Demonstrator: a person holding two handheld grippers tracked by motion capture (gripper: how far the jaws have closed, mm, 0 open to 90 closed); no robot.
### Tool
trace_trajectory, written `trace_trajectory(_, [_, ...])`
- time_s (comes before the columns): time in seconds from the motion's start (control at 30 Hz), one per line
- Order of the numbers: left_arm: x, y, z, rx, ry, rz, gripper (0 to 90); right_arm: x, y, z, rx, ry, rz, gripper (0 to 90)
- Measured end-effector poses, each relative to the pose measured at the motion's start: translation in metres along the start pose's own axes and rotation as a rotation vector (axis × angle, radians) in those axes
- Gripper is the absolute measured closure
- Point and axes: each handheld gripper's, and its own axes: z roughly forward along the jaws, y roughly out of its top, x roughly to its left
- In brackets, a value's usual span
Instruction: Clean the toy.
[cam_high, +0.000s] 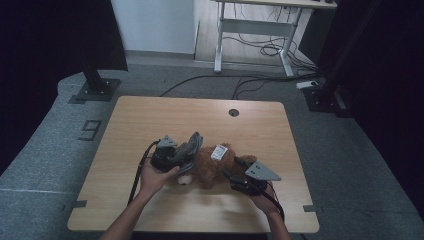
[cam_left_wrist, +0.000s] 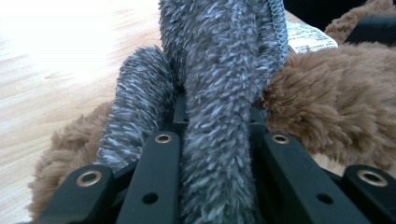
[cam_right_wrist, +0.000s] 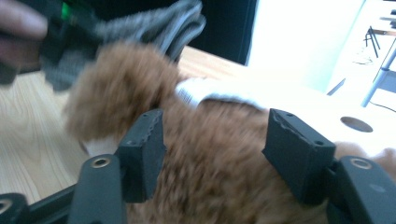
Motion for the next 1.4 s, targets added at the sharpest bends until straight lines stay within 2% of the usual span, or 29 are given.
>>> trace_trajectory(0.13, [-0.003, -0.008, -0.005, -0.015, -0.013, -0.001, 75.2, -0.005, 0.022, -0.006, -0.030, -0.005, 0.033, 33.0])
trace_trajectory(0.23, [-0.004, -0.011, -0.007, -0.019, -0.020, -0.005, 75.2, -0.012, 0.042, -0.004, -0.011, -0.038, 0.028, 31.6])
trace_trajectory(0.33, [-0.004, -0.013, -0.008, -0.019, -0.022, -0.003, 75.2, -0.020, 0.049, 0.007, 0.042, -0.021, 0.050, 29.6])
trace_trajectory(0.47, [-0.005, -0.015, -0.009, -0.021, -0.026, -0.004, 75.2, -0.024, 0.040, 0.018, 0.144, 0.031, 0.096, 23.5])
trace_trajectory(0.6, [-0.005, -0.016, -0.008, -0.026, -0.031, -0.004, 75.2, -0.023, 0.024, 0.016, 0.186, 0.079, 0.153, 19.0])
trace_trajectory(0.77, [-0.006, -0.018, -0.009, -0.028, -0.035, -0.007, 75.2, -0.016, 0.010, 0.017, 0.293, 0.126, 0.151, 14.1])
trace_trajectory(0.93, [-0.006, -0.019, -0.009, -0.027, -0.039, -0.009, 75.2, -0.012, 0.003, 0.031, 0.399, 0.125, 0.164, 10.2])
trace_trajectory(1.0, [-0.007, -0.020, -0.009, -0.029, -0.039, -0.009, 75.2, -0.011, -0.001, 0.037, 0.425, 0.130, 0.170, 9.2])
trace_trajectory(1.03, [-0.007, -0.020, -0.009, -0.029, -0.040, -0.009, 75.2, -0.011, -0.003, 0.039, 0.433, 0.137, 0.165, 10.1])
trace_trajectory(1.07, [-0.006, -0.021, -0.009, -0.029, -0.041, -0.011, 75.2, -0.009, -0.005, 0.042, 0.441, 0.140, 0.144, 14.8])
trace_trajectory(1.13, [-0.006, -0.021, -0.009, -0.031, -0.036, -0.010, 75.2, -0.005, -0.008, 0.045, 0.447, 0.122, 0.117, 21.3])
trace_trajectory(1.17, [-0.006, -0.021, -0.009, -0.032, -0.035, -0.010, 75.3, -0.003, -0.009, 0.045, 0.444, 0.113, 0.100, 27.2])
trace_trajectory(1.2, [-0.005, -0.021, -0.009, -0.033, -0.034, -0.011, 75.2, -0.002, -0.009, 0.045, 0.431, 0.103, 0.071, 36.1])
trace_trajectory(1.27, [-0.006, -0.021, -0.009, -0.035, -0.030, -0.013, 75.2, 0.000, -0.008, 0.043, 0.404, 0.094, 0.022, 48.2])
trace_trajectory(1.4, [-0.005, -0.015, -0.010, -0.048, -0.022, -0.008, 75.1, 0.000, -0.007, 0.043, 0.351, 0.059, 0.009, 58.3])
